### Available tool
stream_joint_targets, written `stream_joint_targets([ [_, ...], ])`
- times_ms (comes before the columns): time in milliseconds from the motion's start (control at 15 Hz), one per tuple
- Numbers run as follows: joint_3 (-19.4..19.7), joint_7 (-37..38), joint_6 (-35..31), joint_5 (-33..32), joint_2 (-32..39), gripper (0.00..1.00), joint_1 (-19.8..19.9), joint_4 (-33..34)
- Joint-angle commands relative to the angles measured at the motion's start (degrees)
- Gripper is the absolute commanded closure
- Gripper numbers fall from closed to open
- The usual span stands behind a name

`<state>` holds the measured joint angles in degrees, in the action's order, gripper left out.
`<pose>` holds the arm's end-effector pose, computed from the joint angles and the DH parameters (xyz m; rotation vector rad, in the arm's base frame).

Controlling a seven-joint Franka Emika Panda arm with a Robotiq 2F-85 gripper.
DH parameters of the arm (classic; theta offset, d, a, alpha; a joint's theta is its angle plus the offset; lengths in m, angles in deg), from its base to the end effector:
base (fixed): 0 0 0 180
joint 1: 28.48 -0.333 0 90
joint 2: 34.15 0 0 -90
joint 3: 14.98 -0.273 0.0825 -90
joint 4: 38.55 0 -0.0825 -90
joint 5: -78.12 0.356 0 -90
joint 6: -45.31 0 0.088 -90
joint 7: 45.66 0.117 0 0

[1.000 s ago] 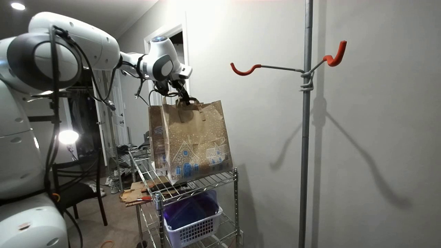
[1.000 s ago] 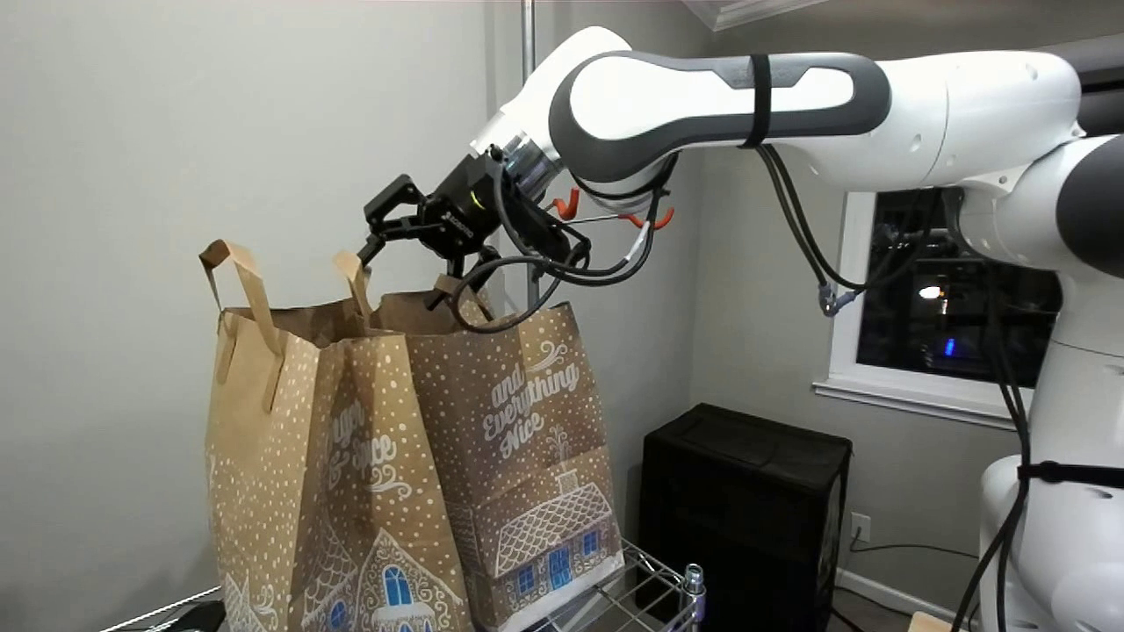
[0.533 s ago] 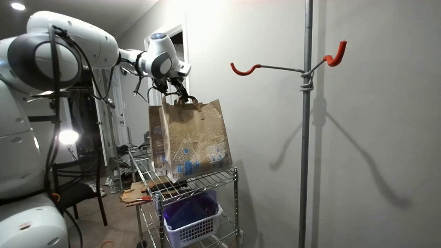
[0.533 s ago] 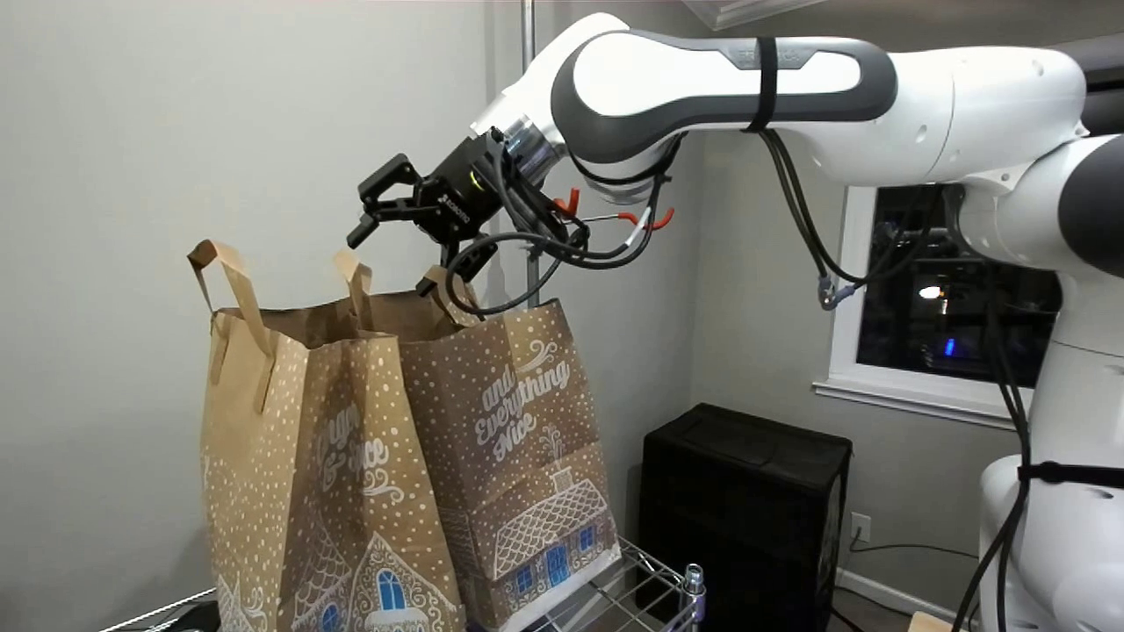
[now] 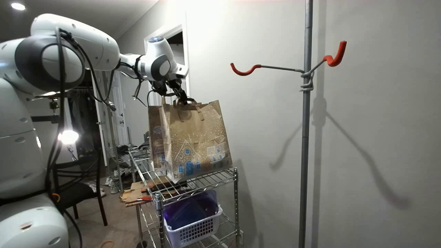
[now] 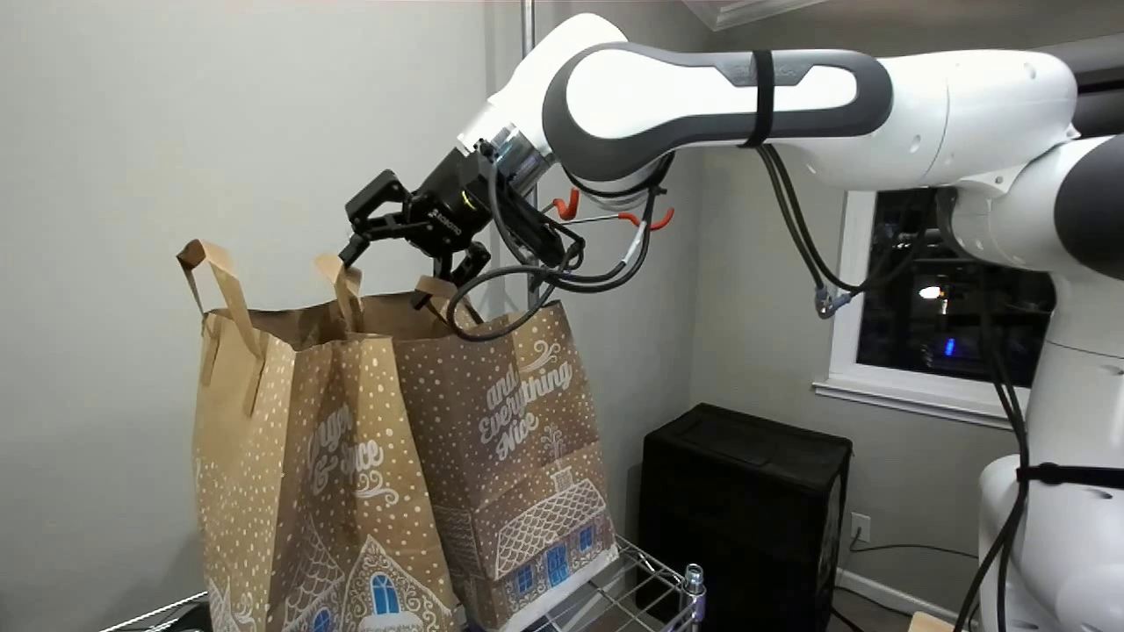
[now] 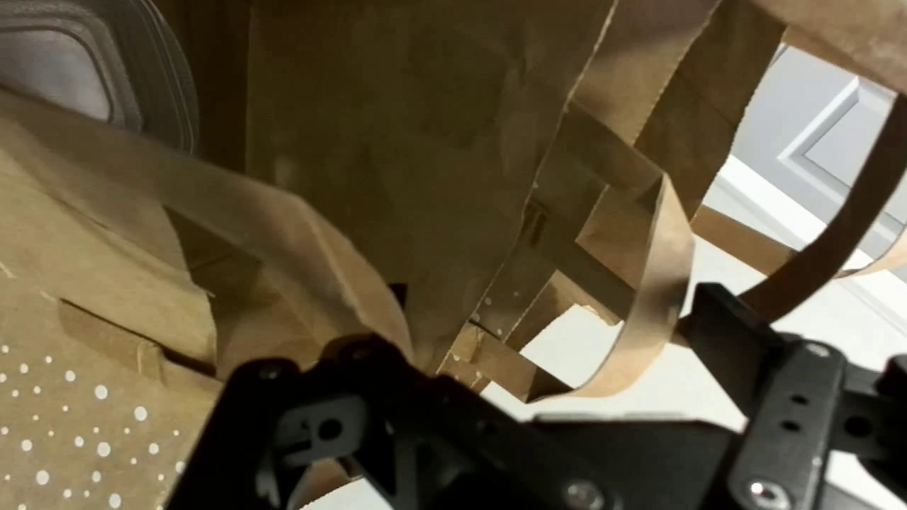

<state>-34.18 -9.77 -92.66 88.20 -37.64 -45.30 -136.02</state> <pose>0.4580 0.3431 0.6432 -2.4870 0.0917 -0.6996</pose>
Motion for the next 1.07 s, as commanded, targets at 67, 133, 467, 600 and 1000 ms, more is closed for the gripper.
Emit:
stream_joint_targets([
  [67,0.0,0.0,2.1,-4.9,0.2,0.0,0.1,-0.3],
  [133,0.1,0.0,2.4,-5.5,0.2,0.0,0.1,-0.5],
  [467,0.1,-0.8,3.5,-4.5,-0.2,0.0,-0.2,-0.5],
  [600,0.1,-1.7,3.8,-2.5,-0.4,0.0,-0.4,-0.3],
  [1000,0.8,-1.0,3.5,-0.9,-4.7,0.0,0.1,-1.8],
])
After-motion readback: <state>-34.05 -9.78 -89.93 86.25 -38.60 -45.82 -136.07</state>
